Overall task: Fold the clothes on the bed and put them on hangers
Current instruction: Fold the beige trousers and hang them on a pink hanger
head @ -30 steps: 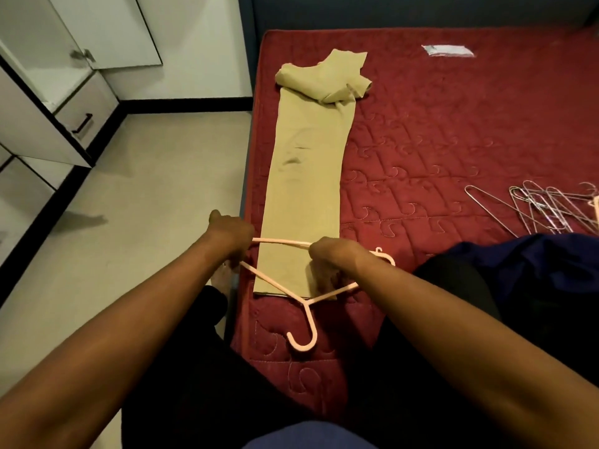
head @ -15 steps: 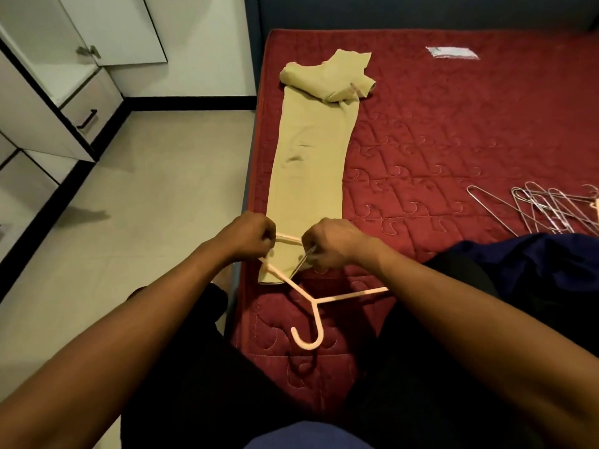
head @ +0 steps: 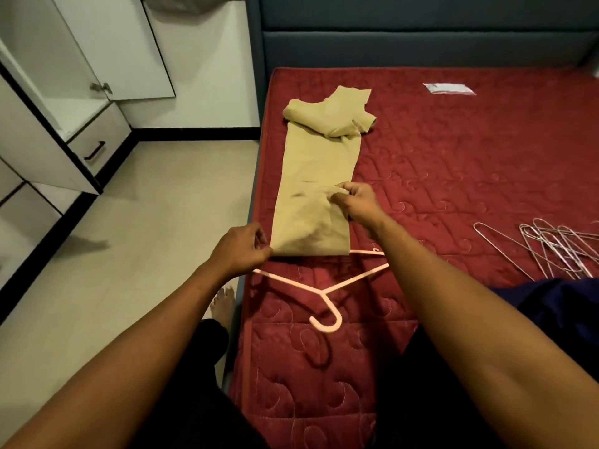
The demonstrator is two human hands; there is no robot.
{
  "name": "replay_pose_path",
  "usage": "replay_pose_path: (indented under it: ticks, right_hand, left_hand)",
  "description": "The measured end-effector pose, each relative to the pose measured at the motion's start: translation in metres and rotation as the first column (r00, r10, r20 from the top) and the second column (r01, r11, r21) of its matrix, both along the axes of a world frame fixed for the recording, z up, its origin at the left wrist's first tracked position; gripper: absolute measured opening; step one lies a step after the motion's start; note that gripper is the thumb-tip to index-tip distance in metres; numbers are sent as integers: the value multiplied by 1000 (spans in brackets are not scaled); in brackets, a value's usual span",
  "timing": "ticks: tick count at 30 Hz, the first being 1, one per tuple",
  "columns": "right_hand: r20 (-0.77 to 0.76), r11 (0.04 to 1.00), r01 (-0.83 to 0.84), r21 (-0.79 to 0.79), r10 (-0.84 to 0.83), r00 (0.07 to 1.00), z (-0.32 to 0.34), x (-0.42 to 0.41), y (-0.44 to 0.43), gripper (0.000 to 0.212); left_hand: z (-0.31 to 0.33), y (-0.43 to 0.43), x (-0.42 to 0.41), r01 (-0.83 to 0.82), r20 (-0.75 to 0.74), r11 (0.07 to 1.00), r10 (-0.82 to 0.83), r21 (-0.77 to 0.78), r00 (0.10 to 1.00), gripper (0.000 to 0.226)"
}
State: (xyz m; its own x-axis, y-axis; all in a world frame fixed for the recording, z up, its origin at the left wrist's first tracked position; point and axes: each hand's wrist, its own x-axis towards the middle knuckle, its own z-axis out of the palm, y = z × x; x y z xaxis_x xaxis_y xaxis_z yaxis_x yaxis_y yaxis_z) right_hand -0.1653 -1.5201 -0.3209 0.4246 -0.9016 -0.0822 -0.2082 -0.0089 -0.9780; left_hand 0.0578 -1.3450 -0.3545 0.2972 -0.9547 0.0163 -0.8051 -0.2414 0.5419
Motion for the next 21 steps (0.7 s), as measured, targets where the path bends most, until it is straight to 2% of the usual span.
replay_pose_path:
  ticks: [1, 3, 5, 6, 7, 9, 10, 11, 13, 15, 16, 18, 21]
  right_hand:
    - [53, 1000, -28, 13, 27, 998, 3, 2, -5, 11]
    - [58, 992, -124, -15, 125, 990, 8, 6, -19, 6]
    - [30, 972, -233, -43, 234, 972, 15, 9, -36, 6]
    - [32, 964, -264, -42, 266, 964, 19, 11, -47, 6]
    - [45, 962, -270, -41, 272, 961, 21, 15, -58, 7]
    - [56, 982, -175, -67, 179, 982, 20, 24, -80, 10]
    - [49, 993, -82, -87, 86, 995, 14, 29, -88, 13]
    - [35, 996, 19, -92, -16, 999, 5, 34, -100, 17]
    - [-15, 983, 186, 13, -185, 983, -19, 43, -121, 31]
    - [-79, 958, 242, 156, -232, 969, -45, 48, -140, 38]
    - [-117, 953, 246, 177, -228, 967, -54, 50, -153, 33]
    - [-174, 955, 251, 156, -224, 959, -66, 55, -184, 17]
    - [-151, 968, 222, 116, -203, 967, -61, 66, -234, 22]
  left_hand:
    - [-1, -11, 2, -39, 26, 999, 39, -17, 999, 29]
    - [-2, -34, 6, -98, -4, 995, 98, -15, 995, 44]
    - [1, -57, 7, -102, -154, 994, 105, 27, 982, 54]
    - [4, -70, 8, -78, -277, 996, 90, 53, 957, 52]
    - [8, -83, 8, -53, -433, 996, 79, 72, 898, 47]
    - [13, -110, 10, -48, -733, 993, 111, 106, 672, 34]
    - [13, -122, 12, -82, -809, 991, 132, 104, 573, 31]
    - [11, -138, 14, -135, -830, 987, 151, 92, 537, 28]
    - [3, -169, 18, -226, -807, 972, 187, 69, 560, 22]
    - [-7, -199, 21, -262, -778, 963, 216, 69, 590, 19]
    - [-13, -217, 26, -273, -777, 959, 226, 73, 588, 20]
    - [-25, -252, 37, -278, -774, 957, 234, 78, 589, 23]
    - [-32, -311, 57, -305, -717, 952, 232, 29, 658, 26]
